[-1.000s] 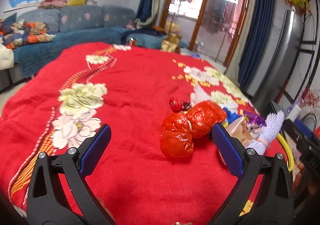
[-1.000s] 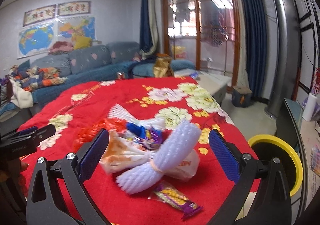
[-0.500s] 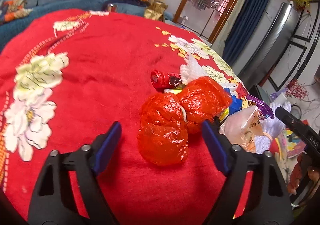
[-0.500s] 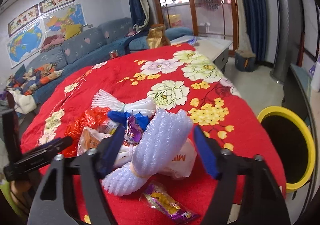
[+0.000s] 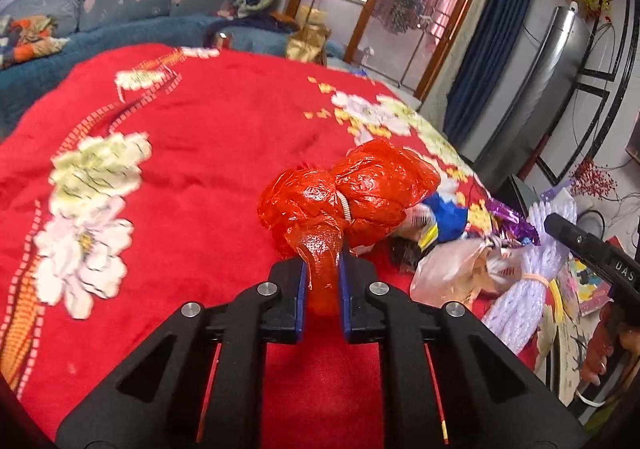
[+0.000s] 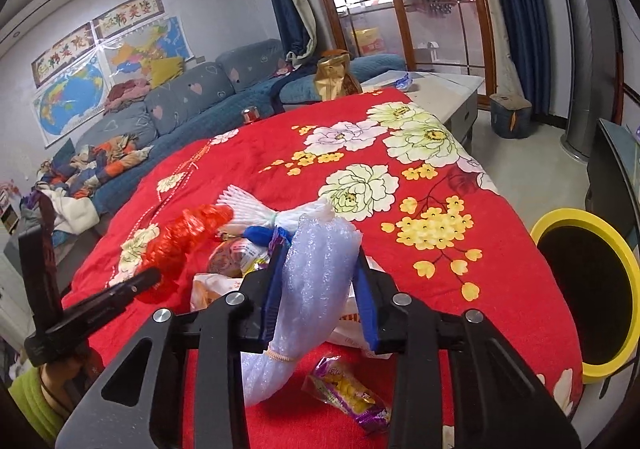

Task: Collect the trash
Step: 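Grasp the red plastic bag with the left tool while the right tool grasps the white foam net sleeve, then carry the red bag and foam sleeve over the yellow-rimmed bin with both tools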

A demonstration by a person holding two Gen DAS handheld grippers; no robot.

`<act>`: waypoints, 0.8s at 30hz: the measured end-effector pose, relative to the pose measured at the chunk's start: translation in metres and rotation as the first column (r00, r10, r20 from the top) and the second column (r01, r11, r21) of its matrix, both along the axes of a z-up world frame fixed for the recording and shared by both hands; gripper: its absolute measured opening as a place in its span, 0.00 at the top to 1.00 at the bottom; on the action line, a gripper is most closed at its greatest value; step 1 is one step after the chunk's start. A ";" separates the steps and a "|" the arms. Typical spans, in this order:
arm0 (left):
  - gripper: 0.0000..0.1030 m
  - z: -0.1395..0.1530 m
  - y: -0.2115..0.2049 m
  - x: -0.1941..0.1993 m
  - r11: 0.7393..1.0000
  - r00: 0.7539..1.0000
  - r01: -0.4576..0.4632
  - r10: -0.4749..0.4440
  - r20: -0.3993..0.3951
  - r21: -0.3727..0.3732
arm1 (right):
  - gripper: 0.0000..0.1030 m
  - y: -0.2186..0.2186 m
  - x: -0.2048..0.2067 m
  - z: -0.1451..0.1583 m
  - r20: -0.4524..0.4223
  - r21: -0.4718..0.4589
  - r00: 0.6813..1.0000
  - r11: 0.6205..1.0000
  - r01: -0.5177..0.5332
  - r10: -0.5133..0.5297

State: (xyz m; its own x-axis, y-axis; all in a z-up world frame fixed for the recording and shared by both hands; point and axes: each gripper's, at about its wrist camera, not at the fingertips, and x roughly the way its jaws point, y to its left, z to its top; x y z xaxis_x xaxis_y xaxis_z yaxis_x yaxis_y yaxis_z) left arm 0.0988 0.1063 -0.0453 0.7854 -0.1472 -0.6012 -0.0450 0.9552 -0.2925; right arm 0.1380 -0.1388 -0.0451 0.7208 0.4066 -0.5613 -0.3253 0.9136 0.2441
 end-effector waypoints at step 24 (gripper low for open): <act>0.94 0.082 -0.022 -0.032 0.999 0.984 0.015 -0.022 0.179 0.039 | 0.71 -0.033 -0.023 0.057 0.132 0.069 0.991 0.998 0.015 -0.024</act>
